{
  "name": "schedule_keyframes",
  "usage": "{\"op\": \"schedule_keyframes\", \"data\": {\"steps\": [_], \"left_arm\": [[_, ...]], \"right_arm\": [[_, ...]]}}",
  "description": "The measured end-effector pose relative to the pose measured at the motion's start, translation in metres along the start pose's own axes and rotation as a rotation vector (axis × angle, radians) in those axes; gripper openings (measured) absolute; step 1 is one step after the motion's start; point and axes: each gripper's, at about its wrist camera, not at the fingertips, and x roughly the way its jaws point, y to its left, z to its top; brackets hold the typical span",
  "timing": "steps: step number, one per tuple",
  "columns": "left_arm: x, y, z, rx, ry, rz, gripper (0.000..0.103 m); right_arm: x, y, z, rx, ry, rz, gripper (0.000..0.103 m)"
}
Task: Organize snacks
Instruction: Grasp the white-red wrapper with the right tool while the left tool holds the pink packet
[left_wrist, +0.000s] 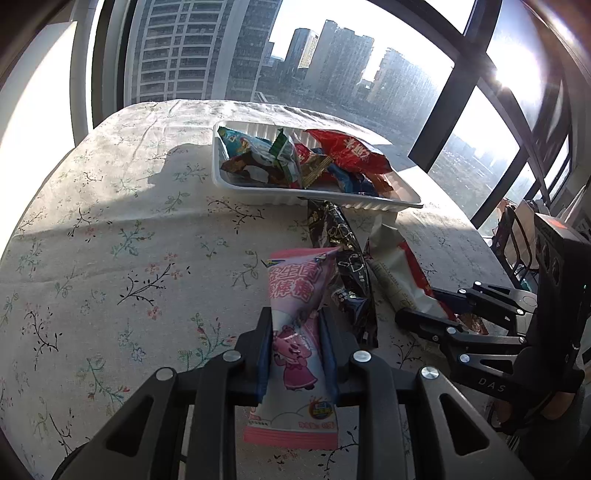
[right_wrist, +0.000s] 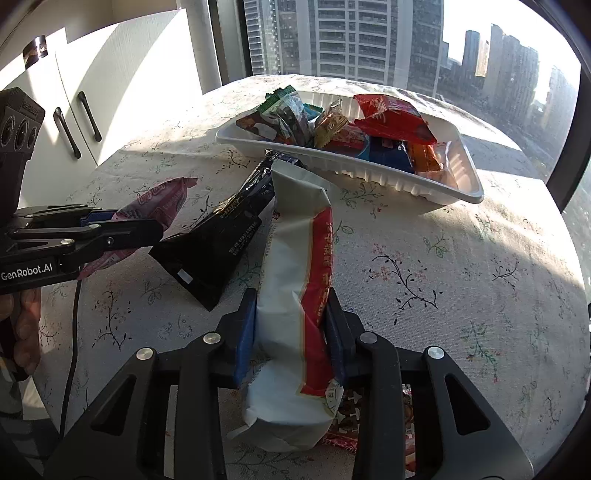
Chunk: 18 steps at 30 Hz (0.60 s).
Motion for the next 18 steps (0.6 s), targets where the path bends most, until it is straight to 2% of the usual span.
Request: {"op": "schedule_keyframes", "data": {"steps": [9,18], "left_arm": [[-0.008,-0.002,0.004,0.0,-0.022,-0.013,0.025],[-0.009,-0.001,0.009,-0.009,-0.029,-0.023,0.025]], "right_arm": [[-0.028,-0.015,-0.001,0.087,-0.081,0.091,0.032],[-0.038,-0.031,-0.007,0.14,-0.106,0.099,0.032]]}}
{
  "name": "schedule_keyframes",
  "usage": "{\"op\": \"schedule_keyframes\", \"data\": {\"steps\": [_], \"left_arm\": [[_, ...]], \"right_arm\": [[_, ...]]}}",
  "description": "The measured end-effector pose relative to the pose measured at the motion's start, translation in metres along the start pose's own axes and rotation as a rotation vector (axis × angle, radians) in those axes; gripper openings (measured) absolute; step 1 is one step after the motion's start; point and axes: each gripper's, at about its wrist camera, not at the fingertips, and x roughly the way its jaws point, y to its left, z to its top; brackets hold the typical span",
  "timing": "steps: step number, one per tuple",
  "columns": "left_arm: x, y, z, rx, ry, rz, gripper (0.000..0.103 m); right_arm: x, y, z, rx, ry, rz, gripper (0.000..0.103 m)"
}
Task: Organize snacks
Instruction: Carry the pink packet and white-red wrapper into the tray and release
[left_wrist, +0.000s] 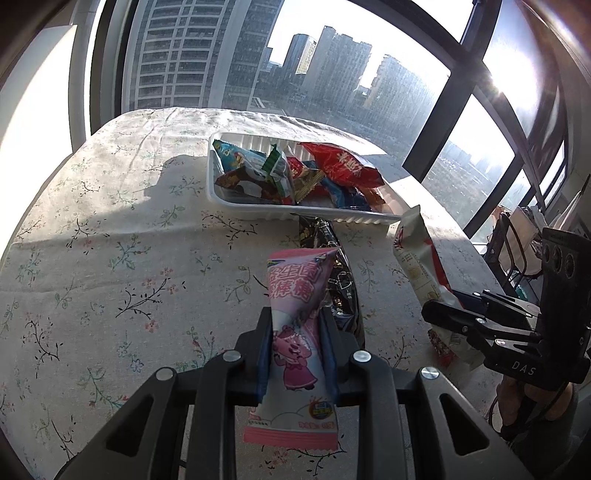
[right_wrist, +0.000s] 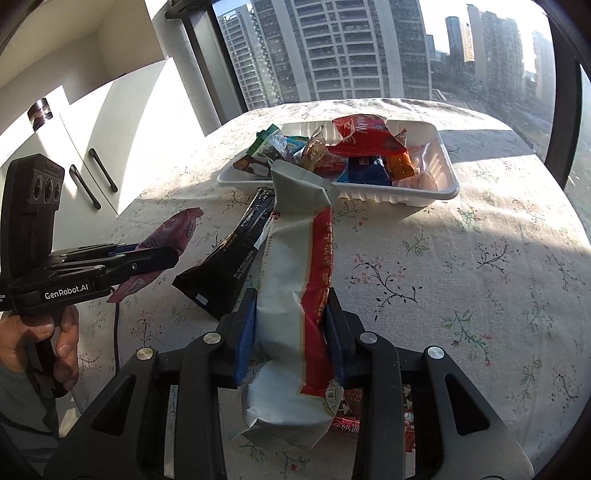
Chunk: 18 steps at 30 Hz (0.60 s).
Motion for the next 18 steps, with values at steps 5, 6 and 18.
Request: {"op": "schedule_keyframes", "data": {"steps": [5,6,18], "left_arm": [[-0.002,0.001,0.013,-0.008,-0.015,-0.009,0.025],[-0.003,0.001,0.017,-0.006,-0.018,-0.009,0.025],[0.013,-0.009,0.092,0.032,-0.052,-0.003,0.025]], "right_arm": [[-0.014,-0.013,0.01,0.029,-0.047,-0.012,0.032],[-0.017,-0.017,0.013,0.034,-0.055,-0.018,0.032],[-0.03,-0.067,0.082,0.058,-0.148,-0.083,0.032]]}}
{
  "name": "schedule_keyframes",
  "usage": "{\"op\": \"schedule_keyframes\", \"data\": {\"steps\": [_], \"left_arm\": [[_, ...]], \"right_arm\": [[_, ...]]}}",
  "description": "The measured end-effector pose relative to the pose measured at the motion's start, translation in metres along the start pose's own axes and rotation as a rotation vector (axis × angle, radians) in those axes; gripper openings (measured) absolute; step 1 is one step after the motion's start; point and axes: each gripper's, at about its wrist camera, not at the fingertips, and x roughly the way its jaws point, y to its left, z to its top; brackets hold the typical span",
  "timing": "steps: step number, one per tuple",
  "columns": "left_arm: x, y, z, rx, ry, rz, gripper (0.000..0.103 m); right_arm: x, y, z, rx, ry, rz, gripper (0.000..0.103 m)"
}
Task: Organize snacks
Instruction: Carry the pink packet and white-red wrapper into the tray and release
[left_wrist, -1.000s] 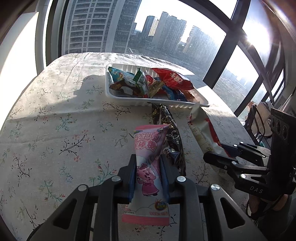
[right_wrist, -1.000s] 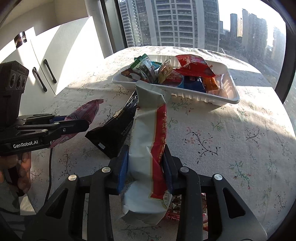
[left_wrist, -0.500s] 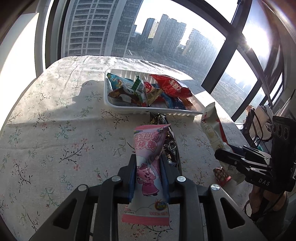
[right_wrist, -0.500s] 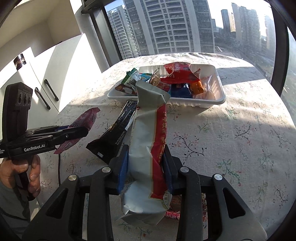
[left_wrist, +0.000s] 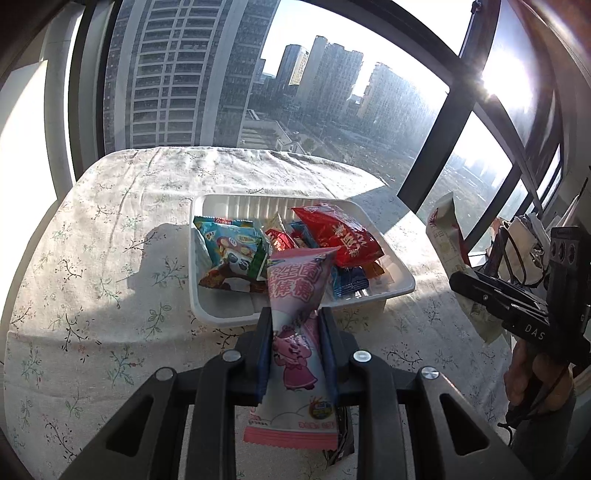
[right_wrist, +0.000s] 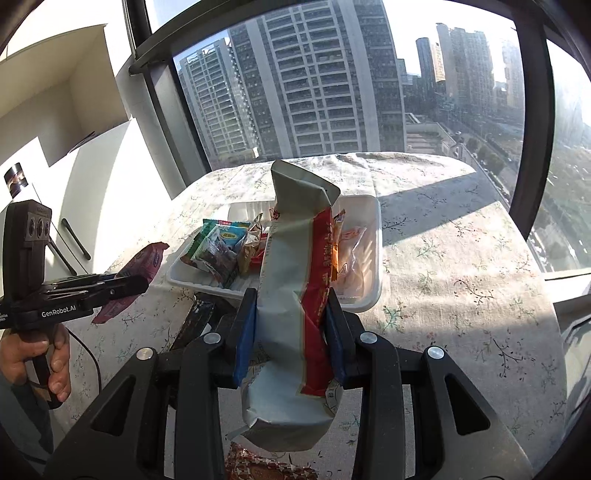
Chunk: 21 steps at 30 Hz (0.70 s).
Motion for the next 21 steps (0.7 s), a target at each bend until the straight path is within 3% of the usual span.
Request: {"op": "schedule_keyframes", "data": {"steps": [9,15,21], "left_arm": [[0.053,-0.008,0.058,0.0,0.022,0.036,0.025],[0.097,-0.005,0.068,-0.026,0.051,0.082,0.025],[0.123,-0.001,0.071,-0.03,0.066,0.11,0.026]], "right_arm": [[0.064,-0.026,0.06,-0.012,0.017,-0.012,0.032],[0.111,-0.04,0.077,-0.001,0.047,-0.021,0.032],[0.134,-0.048,0.07,-0.005,0.084,-0.036,0.032]]}}
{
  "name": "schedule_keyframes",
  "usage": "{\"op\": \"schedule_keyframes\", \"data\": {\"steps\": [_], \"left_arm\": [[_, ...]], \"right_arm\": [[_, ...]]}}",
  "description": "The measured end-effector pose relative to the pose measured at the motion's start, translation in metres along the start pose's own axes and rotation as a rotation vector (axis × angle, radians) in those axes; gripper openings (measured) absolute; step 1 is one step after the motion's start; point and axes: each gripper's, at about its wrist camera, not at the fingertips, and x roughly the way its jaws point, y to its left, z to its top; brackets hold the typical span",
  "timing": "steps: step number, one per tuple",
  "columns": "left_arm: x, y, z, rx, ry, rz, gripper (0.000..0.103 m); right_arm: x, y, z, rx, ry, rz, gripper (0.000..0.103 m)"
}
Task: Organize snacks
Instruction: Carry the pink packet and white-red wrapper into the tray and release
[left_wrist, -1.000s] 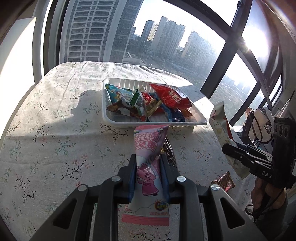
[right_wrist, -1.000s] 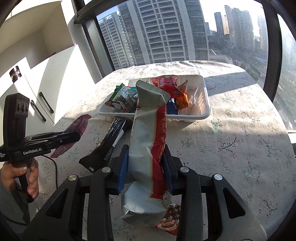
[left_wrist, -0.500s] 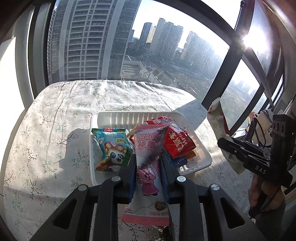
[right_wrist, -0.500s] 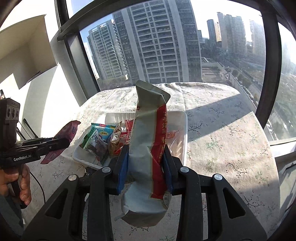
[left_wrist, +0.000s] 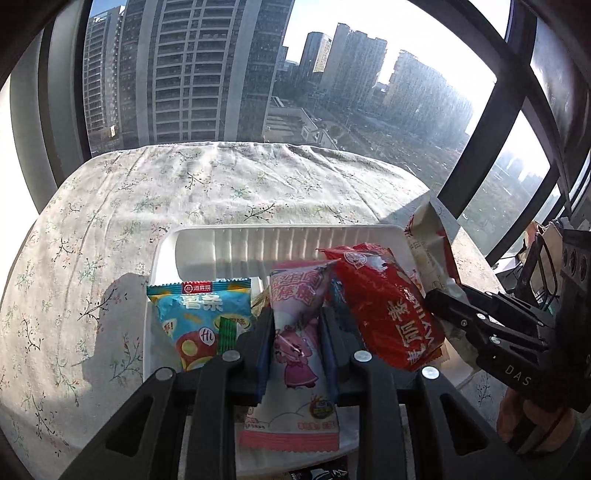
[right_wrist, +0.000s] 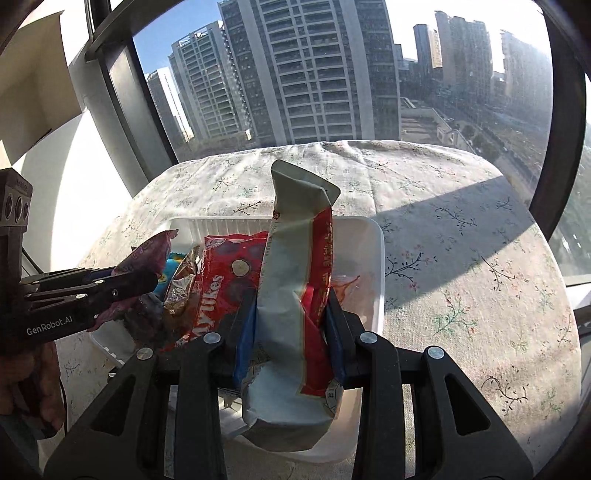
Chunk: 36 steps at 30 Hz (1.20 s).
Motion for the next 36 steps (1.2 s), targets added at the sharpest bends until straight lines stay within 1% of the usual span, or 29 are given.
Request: {"op": "schedule_keyframes", "data": {"steps": [7,14,15,20,23,24,25,27,32,33,34,36], "left_arm": [[0.02,-0.006,0.004,0.018,0.011,0.015,0.027],[0.039,0.003,0.004,-0.003,0.033,0.032,0.036],[0.04,0.003,0.004,0.0,0.03,0.034,0.038],[0.041,0.004,0.006,0.0,0.023,0.032,0.038],[0.038,0.005,0.005,-0.006,0.018,0.029,0.041],[0.036,0.004,0.005,-0.007,0.015,0.028,0.044],[0.033,0.004,0.004,-0.006,0.009,0.026,0.05],[0.027,0.001,0.003,0.001,-0.003,0.025,0.056],[0.013,-0.01,-0.004,0.028,-0.015,0.02,0.057],[0.009,-0.012,-0.006,0.035,-0.02,0.019,0.057],[0.004,-0.014,-0.009,0.041,-0.026,0.017,0.061],[-0.008,-0.018,-0.015,0.052,-0.042,0.008,0.07]], "right_arm": [[0.016,-0.003,-0.01,-0.019,0.028,-0.04,0.032],[0.025,0.003,-0.019,-0.039,0.024,-0.071,0.032],[0.026,0.006,-0.02,-0.045,0.022,-0.077,0.034],[0.026,0.012,-0.023,-0.095,0.024,-0.098,0.037],[0.026,0.014,-0.025,-0.107,0.023,-0.104,0.037],[0.025,0.012,-0.025,-0.102,0.025,-0.099,0.038],[0.025,0.012,-0.024,-0.097,0.026,-0.095,0.038],[0.025,0.01,-0.024,-0.091,0.028,-0.092,0.039],[0.022,0.009,-0.026,-0.093,0.028,-0.088,0.04],[0.021,0.009,-0.026,-0.095,0.026,-0.087,0.043],[0.018,0.008,-0.027,-0.098,0.02,-0.092,0.044],[0.015,0.008,-0.028,-0.103,0.007,-0.101,0.051]]}}
